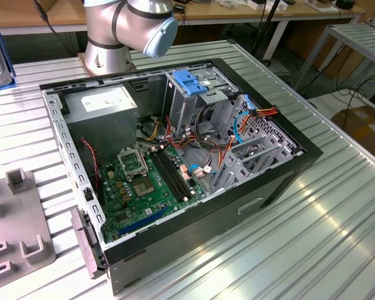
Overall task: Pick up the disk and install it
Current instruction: 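Pick up the disk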
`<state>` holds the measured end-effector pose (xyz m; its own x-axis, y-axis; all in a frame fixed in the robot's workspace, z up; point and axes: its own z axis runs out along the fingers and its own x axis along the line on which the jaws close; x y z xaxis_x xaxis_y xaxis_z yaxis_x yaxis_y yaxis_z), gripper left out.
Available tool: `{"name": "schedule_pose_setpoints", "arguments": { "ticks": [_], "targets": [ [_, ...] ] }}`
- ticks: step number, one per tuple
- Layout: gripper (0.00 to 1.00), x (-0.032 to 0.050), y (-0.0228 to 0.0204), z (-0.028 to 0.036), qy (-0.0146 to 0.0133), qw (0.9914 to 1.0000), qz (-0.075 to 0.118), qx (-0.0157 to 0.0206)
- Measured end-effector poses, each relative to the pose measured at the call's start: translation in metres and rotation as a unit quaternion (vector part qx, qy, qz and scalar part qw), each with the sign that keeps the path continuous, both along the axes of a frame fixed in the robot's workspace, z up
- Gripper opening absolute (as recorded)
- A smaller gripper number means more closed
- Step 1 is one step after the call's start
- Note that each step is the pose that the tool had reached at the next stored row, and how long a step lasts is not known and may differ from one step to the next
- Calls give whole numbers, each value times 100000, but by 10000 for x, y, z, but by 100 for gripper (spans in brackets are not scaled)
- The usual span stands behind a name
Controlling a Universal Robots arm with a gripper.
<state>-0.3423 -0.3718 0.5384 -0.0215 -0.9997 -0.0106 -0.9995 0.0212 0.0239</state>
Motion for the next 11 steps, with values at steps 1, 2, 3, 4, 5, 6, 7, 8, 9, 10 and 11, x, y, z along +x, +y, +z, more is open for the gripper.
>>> {"name": "schedule_pose_setpoints", "arguments": {
  "ticks": [1,2,3,4,5,6,7,8,9,10,11],
  "targets": [
    [37,22,0,0,2,100000,1,1],
    [37,36,0,0,0,100000,2,-1],
    [37,55,0,0,0,100000,2,1],
    [37,69,0,0,1,100000,2,1],
    [37,91,0,0,-1,100000,-1,1],
    [37,106,0,0,3,100000,0,-3],
    [37,122,0,0,2,100000,1,-1],
    [37,137,0,0,2,100000,0,-1],
    [37,158,0,0,0,100000,1,0],
    [37,181,0,0,1,100000,2,2],
    [37,205,0,0,2,100000,-1,-1]
  ]
}}
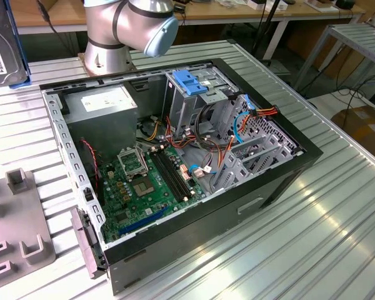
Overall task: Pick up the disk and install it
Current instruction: 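Pick up the disk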
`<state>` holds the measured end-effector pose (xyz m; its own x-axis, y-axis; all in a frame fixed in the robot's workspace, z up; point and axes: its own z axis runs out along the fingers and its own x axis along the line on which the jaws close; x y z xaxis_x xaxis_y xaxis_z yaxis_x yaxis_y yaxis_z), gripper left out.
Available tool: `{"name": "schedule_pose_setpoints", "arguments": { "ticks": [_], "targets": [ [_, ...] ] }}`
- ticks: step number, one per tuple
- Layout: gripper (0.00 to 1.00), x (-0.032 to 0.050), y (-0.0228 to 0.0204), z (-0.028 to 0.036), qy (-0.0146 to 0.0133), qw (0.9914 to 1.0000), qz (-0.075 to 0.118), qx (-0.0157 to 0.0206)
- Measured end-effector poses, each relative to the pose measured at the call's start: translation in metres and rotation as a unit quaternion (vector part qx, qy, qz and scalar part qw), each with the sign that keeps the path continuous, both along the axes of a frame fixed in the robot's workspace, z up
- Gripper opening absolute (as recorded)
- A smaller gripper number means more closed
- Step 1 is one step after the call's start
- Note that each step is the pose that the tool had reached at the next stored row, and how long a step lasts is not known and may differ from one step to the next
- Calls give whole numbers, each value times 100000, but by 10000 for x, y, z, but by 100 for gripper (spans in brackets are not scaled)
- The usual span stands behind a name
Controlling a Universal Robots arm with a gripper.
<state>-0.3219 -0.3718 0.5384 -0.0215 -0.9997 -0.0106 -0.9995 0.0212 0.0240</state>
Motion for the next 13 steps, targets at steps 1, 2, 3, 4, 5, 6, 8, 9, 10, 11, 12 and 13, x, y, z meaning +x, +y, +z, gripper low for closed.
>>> {"name": "schedule_pose_setpoints", "arguments": {
  "ticks": [1,2,3,4,5,6,8,9,10,11,12,13],
  "targets": [
    [37,31,0,0,-2,100000,2,2],
    [37,60,0,0,-2,100000,1,-1],
    [37,76,0,0,-4,100000,3,2],
    [37,92,0,0,0,100000,2,-1],
    [37,122,0,0,0,100000,4,-1],
    [37,140,0,0,0,100000,2,-1],
    [37,181,0,0,-3,100000,3,2],
    [37,206,0,0,-2,100000,1,1],
    [37,233,0,0,-1,100000,2,0],
    [37,256,0,0,-2,100000,2,1],
    [37,265,0,0,1,100000,3,0],
    [37,276,0,0,-3,100000,2,1]
  ]
}}
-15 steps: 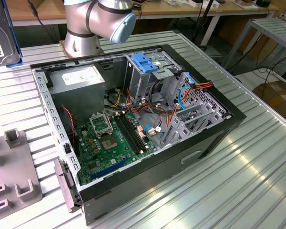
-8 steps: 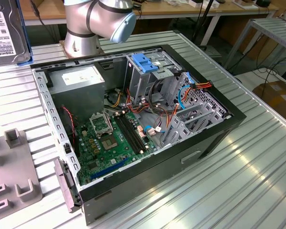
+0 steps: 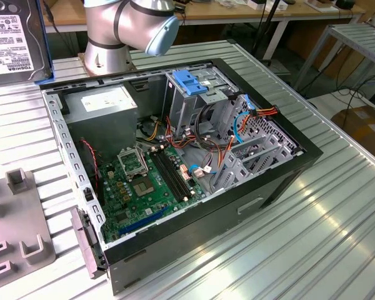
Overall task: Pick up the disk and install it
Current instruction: 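Pick up the disk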
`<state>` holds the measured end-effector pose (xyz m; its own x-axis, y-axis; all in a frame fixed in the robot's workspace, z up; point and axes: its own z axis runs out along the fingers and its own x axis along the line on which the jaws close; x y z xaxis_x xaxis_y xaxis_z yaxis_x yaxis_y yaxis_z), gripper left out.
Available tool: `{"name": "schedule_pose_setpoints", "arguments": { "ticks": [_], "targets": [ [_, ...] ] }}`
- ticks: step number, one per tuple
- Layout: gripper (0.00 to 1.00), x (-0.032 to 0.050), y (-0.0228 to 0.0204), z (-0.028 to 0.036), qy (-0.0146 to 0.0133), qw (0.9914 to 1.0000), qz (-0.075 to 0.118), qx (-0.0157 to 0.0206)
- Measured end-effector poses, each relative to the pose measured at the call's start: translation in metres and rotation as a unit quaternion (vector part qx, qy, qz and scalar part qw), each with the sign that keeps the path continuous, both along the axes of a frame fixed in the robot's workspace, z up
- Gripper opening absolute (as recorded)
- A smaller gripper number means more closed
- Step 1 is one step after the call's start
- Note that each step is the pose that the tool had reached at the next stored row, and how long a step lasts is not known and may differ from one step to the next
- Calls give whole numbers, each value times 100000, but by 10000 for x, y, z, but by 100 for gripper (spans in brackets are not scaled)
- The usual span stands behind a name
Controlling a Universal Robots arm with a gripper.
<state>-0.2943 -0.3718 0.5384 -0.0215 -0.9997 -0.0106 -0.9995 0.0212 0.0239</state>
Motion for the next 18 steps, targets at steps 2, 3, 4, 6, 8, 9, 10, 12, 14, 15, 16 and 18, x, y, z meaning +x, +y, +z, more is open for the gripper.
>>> {"name": "schedule_pose_setpoints", "arguments": {
  "ticks": [2,3,4,6,8,9,10,12,14,15,16,18],
  "targets": [
    [37,40,0,0,2,100000,-1,-1],
    [37,61,0,-1,-1,100000,-2,1],
    [37,79,0,-1,1,100000,-1,-1],
    [37,137,0,-2,1,100000,-5,2],
    [37,203,0,-3,3,100000,-3,-2],
    [37,233,0,-5,4,100000,-2,-1],
    [37,267,0,-6,2,100000,-1,-8],
    [37,331,0,-8,0,100000,1,-28],
    [37,391,0,-10,2,100000,-6,-37],
    [37,426,0,-13,2,100000,-27,-37],
    [37,444,0,-15,-2,100000,-55,-38],
    [37,496,0,-22,-15,100000,-175,-35]
  ]
}}
